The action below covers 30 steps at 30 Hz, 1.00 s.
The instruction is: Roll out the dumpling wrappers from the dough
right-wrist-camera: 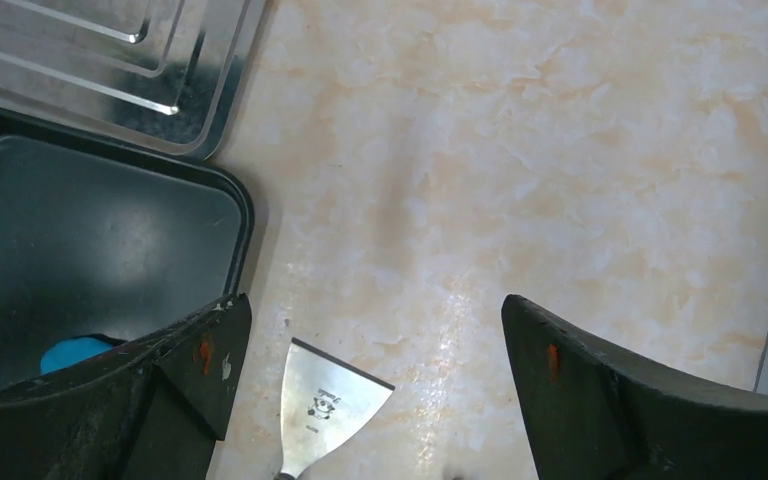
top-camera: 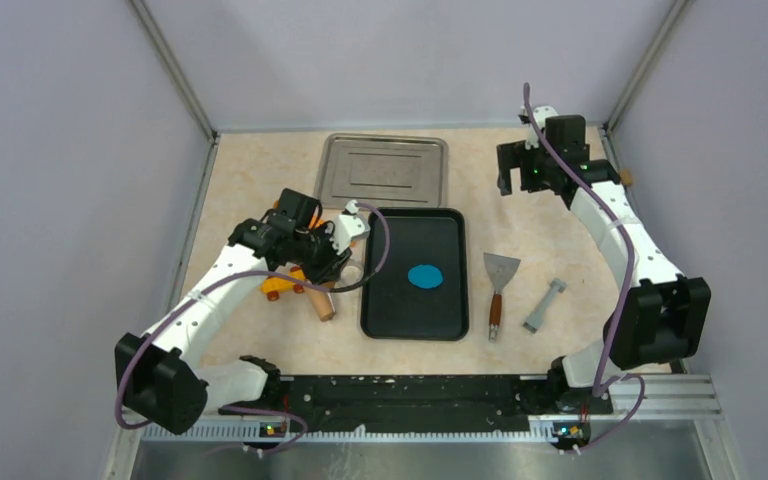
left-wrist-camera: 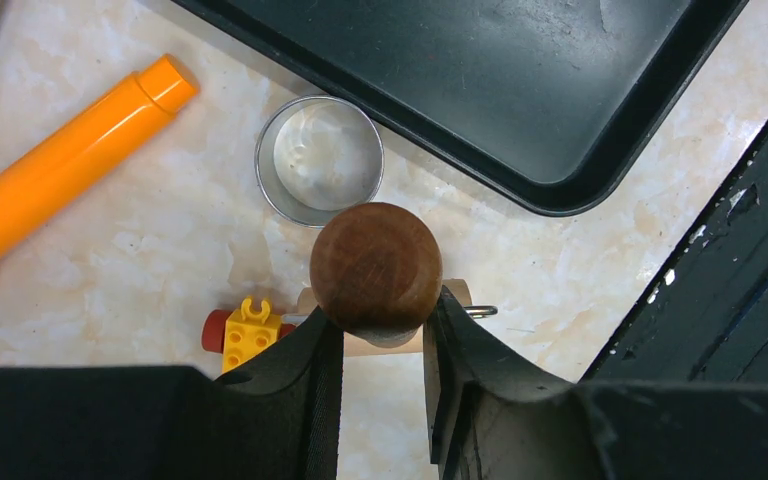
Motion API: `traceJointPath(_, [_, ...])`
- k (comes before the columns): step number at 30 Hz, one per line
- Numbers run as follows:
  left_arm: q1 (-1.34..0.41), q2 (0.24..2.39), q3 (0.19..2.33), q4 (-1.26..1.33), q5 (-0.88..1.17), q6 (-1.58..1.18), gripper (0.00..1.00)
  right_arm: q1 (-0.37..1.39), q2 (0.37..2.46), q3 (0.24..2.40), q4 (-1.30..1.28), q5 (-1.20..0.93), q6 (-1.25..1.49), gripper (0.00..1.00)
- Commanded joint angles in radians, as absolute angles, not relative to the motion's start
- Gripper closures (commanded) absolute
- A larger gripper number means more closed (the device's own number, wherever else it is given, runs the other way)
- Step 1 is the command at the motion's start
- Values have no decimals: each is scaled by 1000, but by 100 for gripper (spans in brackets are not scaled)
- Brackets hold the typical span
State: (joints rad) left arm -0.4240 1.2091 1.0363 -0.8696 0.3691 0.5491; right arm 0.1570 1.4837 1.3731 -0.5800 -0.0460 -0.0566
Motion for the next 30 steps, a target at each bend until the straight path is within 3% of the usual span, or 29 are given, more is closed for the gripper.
traceJointPath(1, [-420,1175,1049,-833,376,556,100,157,1476,1362,-540,-69,-45,1])
traceJointPath(7, [-420,1176,1011,-785,383,502,100,157,1518,1390,-576,-387,-135,8])
traceJointPath(18, [-420,1176,879,-609,434,459,100,288,1742,1444,-551,-788,34,21])
traceJointPath(30, [-423,1269,833,-379,546,423,98,385,2020,1533,-477,-1091,170,22])
